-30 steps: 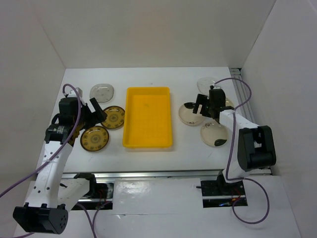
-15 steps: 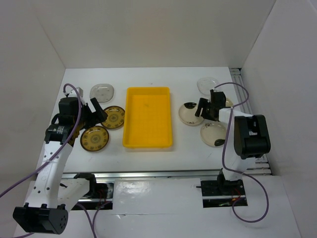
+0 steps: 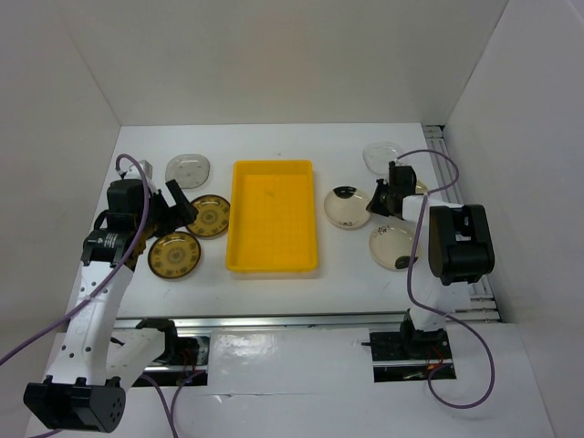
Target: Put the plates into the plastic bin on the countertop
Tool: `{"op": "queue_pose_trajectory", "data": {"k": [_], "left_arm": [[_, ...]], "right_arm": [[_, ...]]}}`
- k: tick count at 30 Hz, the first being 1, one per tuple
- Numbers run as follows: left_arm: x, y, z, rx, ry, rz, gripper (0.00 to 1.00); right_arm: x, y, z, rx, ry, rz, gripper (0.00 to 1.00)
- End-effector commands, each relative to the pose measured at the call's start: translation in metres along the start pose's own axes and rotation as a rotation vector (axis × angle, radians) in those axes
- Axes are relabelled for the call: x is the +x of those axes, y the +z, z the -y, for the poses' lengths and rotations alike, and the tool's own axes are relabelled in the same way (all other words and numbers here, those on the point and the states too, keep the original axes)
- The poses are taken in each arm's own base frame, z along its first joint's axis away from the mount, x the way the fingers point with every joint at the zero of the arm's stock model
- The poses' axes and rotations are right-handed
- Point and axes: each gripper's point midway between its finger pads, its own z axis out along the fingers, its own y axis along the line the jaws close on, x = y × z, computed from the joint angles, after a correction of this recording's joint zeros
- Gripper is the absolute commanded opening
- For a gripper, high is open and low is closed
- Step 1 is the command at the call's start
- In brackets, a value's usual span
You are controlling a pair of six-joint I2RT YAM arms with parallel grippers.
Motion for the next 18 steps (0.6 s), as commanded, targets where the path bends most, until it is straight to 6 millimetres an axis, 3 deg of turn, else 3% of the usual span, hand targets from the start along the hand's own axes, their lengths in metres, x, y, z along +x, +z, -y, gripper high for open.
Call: {"op": "queue_pose_trajectory", "data": {"k": [1,2,5,10,13,18], "left_arm": [[-0.010,-0.002,0.003,0.020,0.014,0.046,1.00],[-0.011,-0.004,0.004,0.024,0.014,0.054,1.00],[-0.011,-0.004,0.004,0.024,0.014,0.054,1.00],[-0.011,-0.004,0.004,0.024,0.014,0.054,1.00],[-0.011,-0.004,0.004,0.024,0.014,0.054,1.00],[-0.011,-0.004,0.004,0.024,0.014,0.054,1.00]], "right_arm": [[0.004,0.010,0.014,0.053,0.028,-0.028,0.09],[0.003,0.009,0.013,0.054,0.039,-0.032,0.01],[0.001,0.008,0.011,0.037,0.058,-0.039,0.00],[-0.048,-0.027,-0.003,0.089,0.132,0.098,0.00],[-0.095,-0.074,-0.021,0.117,0.137,0.255,0.00],[-0.131,-0.130,-0.046,0.128,0.138,0.416,0.00]]}}
